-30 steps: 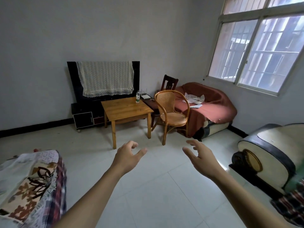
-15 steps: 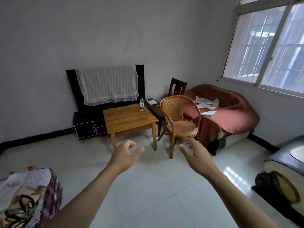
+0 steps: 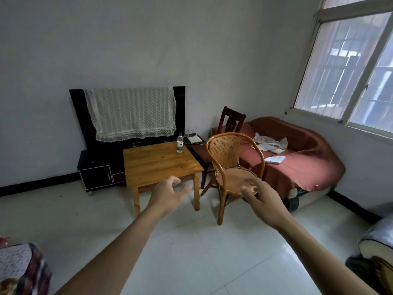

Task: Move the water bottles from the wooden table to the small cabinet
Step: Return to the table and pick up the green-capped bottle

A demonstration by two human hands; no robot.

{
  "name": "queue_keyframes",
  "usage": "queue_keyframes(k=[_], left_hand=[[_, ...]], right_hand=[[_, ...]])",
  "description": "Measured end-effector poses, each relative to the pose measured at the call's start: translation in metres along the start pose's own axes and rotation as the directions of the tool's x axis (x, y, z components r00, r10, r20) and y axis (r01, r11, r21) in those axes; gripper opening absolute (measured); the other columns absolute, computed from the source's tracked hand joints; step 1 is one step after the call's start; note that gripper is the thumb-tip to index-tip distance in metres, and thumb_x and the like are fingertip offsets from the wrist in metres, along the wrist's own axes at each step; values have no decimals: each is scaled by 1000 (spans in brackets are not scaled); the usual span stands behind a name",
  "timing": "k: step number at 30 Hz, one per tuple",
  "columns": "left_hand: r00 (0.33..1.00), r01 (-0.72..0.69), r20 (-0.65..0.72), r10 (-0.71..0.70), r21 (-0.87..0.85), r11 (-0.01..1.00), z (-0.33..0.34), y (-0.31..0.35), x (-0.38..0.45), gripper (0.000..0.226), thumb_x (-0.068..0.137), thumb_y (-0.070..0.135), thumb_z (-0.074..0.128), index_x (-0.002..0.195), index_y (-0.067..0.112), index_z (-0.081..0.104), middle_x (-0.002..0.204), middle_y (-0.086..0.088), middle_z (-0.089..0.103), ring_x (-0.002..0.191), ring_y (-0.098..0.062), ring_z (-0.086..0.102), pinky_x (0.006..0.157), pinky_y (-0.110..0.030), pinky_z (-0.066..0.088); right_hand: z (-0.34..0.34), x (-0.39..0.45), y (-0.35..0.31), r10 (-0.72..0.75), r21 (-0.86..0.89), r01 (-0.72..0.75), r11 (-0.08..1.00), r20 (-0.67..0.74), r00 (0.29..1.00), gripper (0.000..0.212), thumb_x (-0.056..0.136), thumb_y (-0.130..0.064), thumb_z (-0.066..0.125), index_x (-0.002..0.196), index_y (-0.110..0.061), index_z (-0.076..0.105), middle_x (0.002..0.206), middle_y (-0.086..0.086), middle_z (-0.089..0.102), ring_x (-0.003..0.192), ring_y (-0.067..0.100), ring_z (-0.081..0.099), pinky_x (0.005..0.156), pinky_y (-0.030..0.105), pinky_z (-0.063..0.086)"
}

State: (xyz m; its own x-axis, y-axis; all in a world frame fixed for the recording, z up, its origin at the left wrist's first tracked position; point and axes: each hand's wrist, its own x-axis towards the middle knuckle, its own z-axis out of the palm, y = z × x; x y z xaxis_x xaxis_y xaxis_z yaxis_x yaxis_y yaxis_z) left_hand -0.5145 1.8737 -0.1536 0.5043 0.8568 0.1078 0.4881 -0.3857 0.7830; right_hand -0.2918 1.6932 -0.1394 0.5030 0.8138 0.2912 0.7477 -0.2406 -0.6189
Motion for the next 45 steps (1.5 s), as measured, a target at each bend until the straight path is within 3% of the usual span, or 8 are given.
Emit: queue_keyframes(k=[3, 13, 18, 22, 30, 35, 41, 45], left_hand=[[1000, -7, 27, 8, -25, 1000, 10, 2, 64, 59, 87, 56, 63, 132, 18, 55, 135, 2, 57, 122, -16, 53, 95, -32, 47], [992, -6, 124, 8, -19, 1000, 75, 6, 216, 60, 87, 56, 62, 133, 19, 54, 135, 2, 57, 118, -14, 54, 88, -29, 49], [993, 43, 105, -46, 32, 999, 117, 1, 294, 59, 88, 55, 63, 134, 18, 54, 137, 0, 57, 124, -18, 54, 94, -32, 50], [993, 89, 81, -91, 34, 995, 144, 16, 358, 58, 87, 52, 65, 133, 18, 54, 136, -2, 57, 123, -19, 54, 99, -38, 50], [993, 120, -4, -120, 110, 987, 150, 20, 458, 58, 89, 51, 64, 134, 17, 53, 137, -3, 56, 122, -18, 54, 91, -29, 50], [986, 168, -30, -166, 99, 981, 153, -5, 509, 56, 88, 49, 65, 132, 15, 54, 136, -4, 57, 122, -20, 55, 95, -35, 51], [987, 161, -36, -159, 88, 983, 149, -41, 597, 58, 89, 50, 63, 134, 16, 53, 138, -5, 56, 123, -20, 54, 97, -33, 49], [991, 136, -26, -134, 98, 986, 140, -56, 669, 58, 90, 53, 60, 136, 19, 51, 139, -2, 54, 125, -18, 53, 96, -31, 49]], right_hand=[[5, 52, 12, 26, -42, -26, 999, 10, 1000, 34, 95, -46, 50, 121, -25, 58, 124, 0, 60, 108, 15, 58, 86, 27, 46], [21, 189, 80, 122, -74, -122, 990, -3, 993, 48, 91, -59, 46, 127, -28, 55, 129, 0, 58, 114, 14, 56, 95, 32, 46], [32, 267, 127, 107, -31, -107, 994, 6, 994, 45, 94, -50, 49, 129, -22, 55, 132, 0, 56, 121, 16, 53, 100, 38, 46], [39, 340, 162, 96, 1, -96, 995, 42, 994, 46, 93, -57, 45, 129, -30, 52, 134, -4, 55, 125, 16, 49, 104, 49, 44], [52, 470, 202, 82, 80, -93, 992, 138, 987, 47, 90, -61, 44, 128, -33, 51, 130, -7, 55, 117, 12, 53, 98, 41, 48], [89, 528, 214, 86, 47, -98, 994, 206, 975, 47, 94, -56, 46, 134, -31, 48, 130, -7, 53, 113, 9, 52, 92, 31, 46], [132, 615, 206, 36, 46, -48, 998, 245, 969, 49, 94, -54, 47, 135, -27, 48, 133, -4, 52, 119, 13, 52, 100, 42, 48], [148, 680, 194, 38, 23, -44, 999, 224, 974, 44, 96, -47, 49, 135, -24, 49, 132, -2, 53, 110, 8, 54, 92, 30, 47]])
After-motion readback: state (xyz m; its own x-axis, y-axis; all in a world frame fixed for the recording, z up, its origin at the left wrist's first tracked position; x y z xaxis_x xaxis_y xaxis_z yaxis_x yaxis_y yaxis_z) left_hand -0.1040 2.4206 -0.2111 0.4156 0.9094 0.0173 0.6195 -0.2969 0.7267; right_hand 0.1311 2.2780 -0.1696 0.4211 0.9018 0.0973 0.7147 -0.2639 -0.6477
